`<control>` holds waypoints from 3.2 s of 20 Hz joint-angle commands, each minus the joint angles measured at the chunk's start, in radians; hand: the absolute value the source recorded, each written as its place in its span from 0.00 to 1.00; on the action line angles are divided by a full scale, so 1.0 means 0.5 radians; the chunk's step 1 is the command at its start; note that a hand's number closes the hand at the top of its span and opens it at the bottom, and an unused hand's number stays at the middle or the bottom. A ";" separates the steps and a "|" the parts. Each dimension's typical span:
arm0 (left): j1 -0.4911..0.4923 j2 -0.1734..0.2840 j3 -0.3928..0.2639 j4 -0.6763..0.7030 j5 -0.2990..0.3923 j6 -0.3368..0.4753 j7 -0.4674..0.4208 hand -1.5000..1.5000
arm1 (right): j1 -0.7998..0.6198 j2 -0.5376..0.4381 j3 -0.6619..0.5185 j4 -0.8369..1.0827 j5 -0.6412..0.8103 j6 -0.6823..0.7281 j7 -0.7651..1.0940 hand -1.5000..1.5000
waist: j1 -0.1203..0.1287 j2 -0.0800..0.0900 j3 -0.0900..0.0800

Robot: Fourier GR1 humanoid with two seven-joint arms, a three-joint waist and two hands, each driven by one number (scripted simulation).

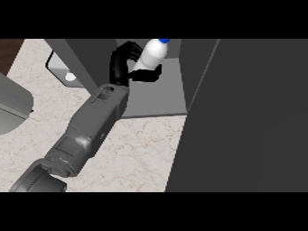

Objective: Pick up the bottled water, place it into the cabinet and close the cabinet

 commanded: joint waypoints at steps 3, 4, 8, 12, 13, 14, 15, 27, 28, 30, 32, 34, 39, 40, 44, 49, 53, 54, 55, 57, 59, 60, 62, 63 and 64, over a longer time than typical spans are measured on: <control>-0.042 -0.018 0.014 0.160 -0.025 0.128 -0.071 1.00 | 0.052 -0.048 0.037 -0.144 0.037 0.028 0.032 0.00 | -0.017 0.002 0.000; -0.017 -0.002 0.030 0.187 -0.041 0.136 -0.123 1.00 | 0.018 -0.016 0.084 -0.195 0.100 -0.013 0.108 0.00 | -0.037 0.012 -0.004; -0.048 0.024 -0.016 0.290 -0.111 0.148 -0.077 0.00 | 0.025 -0.005 0.073 -0.097 0.057 -0.005 0.024 0.00 | -0.013 0.006 -0.001; -0.058 -0.013 -0.081 0.374 -0.189 0.275 -0.063 0.00 | 0.018 -0.023 0.023 -0.057 -0.027 0.023 -0.045 0.00 | -0.028 0.017 0.001; -0.112 0.025 -0.077 0.380 -0.188 0.261 -0.020 0.00 | -0.038 0.002 -0.053 -0.071 -0.069 0.014 0.014 0.00 | -0.029 0.025 0.000; -0.097 0.003 -0.075 0.385 -0.190 0.311 -0.028 0.00 | 0.063 -0.070 0.024 -0.120 -0.038 0.043 -0.060 0.00 | -0.050 0.017 0.001; -0.036 -0.018 -0.081 0.366 -0.189 0.366 -0.069 0.00 | -0.020 -0.051 -0.021 -0.117 -0.028 0.042 0.049 0.00 | -0.028 0.013 -0.001; -0.028 0.010 -0.010 0.263 -0.155 0.071 -0.208 0.00 | 0.019 -0.064 0.008 -0.160 -0.044 0.020 -0.011 0.00 | -0.035 0.018 -0.003; 0.000 -0.018 0.027 0.201 -0.113 0.067 -0.274 0.00 | 0.031 -0.079 0.036 -0.135 -0.049 0.045 -0.048 0.00 | -0.037 0.014 -0.003; 0.043 -0.018 0.069 0.084 -0.053 -0.128 -0.429 1.00 | -0.028 -0.058 -0.024 -0.178 -0.066 0.019 0.047 0.00 | -0.028 0.011 -0.006; -0.019 -0.019 0.120 0.036 -0.003 -0.247 -0.449 1.00 | 0.018 -0.101 -0.007 -0.159 -0.068 0.029 0.045 0.00 | -0.018 0.005 -0.004; 0.098 -0.019 0.150 -0.015 0.070 -0.382 -0.601 1.00 | -0.006 -0.030 0.039 -0.072 -0.029 0.003 -0.038 0.00 | -0.008 -0.001 -0.003; 0.008 -0.019 0.175 -0.062 0.109 -0.658 -0.523 1.00 | 0.067 -0.118 -0.020 -0.251 -0.018 -0.033 0.090 0.00 | 0.041 -0.024 0.000; 0.138 -0.019 0.146 -0.089 0.156 -0.767 -0.607 1.00 | 0.103 -0.109 0.067 -0.212 0.021 -0.036 0.031 0.00 | 0.039 -0.031 0.000; 0.200 -0.019 0.089 -0.150 0.271 -0.971 -0.558 1.00 | 0.027 -0.142 -0.024 -0.233 -0.028 -0.017 0.125 0.00 | 0.064 -0.035 0.000; 0.350 -0.019 -0.007 -0.317 0.350 -1.291 -0.453 1.00 | 0.092 -0.150 0.018 -0.200 0.104 -0.113 0.019 0.00 | 0.118 -0.062 0.000; 0.528 -0.019 -0.164 -0.638 0.433 -1.298 -0.343 1.00 | 0.109 -0.166 0.006 -0.122 0.069 -0.124 -0.017 0.00 | 0.168 -0.074 0.002; 0.601 0.021 -0.142 -0.718 0.446 -1.309 -0.354 1.00 | 0.067 -0.150 -0.008 -0.143 0.073 -0.143 0.061 0.00 | 0.183 -0.073 0.001; 0.646 -0.019 -0.155 -0.783 0.467 -1.285 -0.338 1.00 | 0.099 -0.211 0.002 -0.255 0.108 -0.143 0.082 0.00 | 0.178 -0.081 0.000; 0.738 -0.006 -0.168 -0.885 0.514 -1.282 -0.331 1.00 | -0.036 -0.178 -0.051 -0.162 0.056 -0.116 0.117 0.00 | 0.195 -0.068 -0.001; 0.876 0.060 -0.232 -1.057 0.529 -1.293 -0.275 1.00 | 0.137 -0.288 -0.031 -0.205 0.045 -0.112 -0.005 0.00 | 0.199 -0.087 0.002; 0.975 0.083 -0.275 -1.108 0.521 -1.335 -0.308 1.00 | 0.100 -0.306 -0.081 -0.242 0.002 -0.103 0.053 0.00 | 0.216 -0.085 0.001; 1.063 0.099 -0.302 -1.252 0.566 -1.338 -0.225 1.00 | 0.013 -0.276 -0.055 -0.233 0.034 -0.118 0.146 0.00 | 0.234 -0.084 -0.003; 1.146 0.034 -0.377 -1.376 0.537 -1.238 -0.164 1.00 | 0.032 -0.286 -0.050 -0.147 0.015 -0.103 0.081 0.00 | 0.246 -0.091 0.001; 1.263 0.086 -0.387 -1.432 0.555 -1.298 -0.191 1.00 | 0.082 -0.350 -0.054 -0.209 0.003 -0.090 0.100 1.00 | 0.241 -0.094 0.001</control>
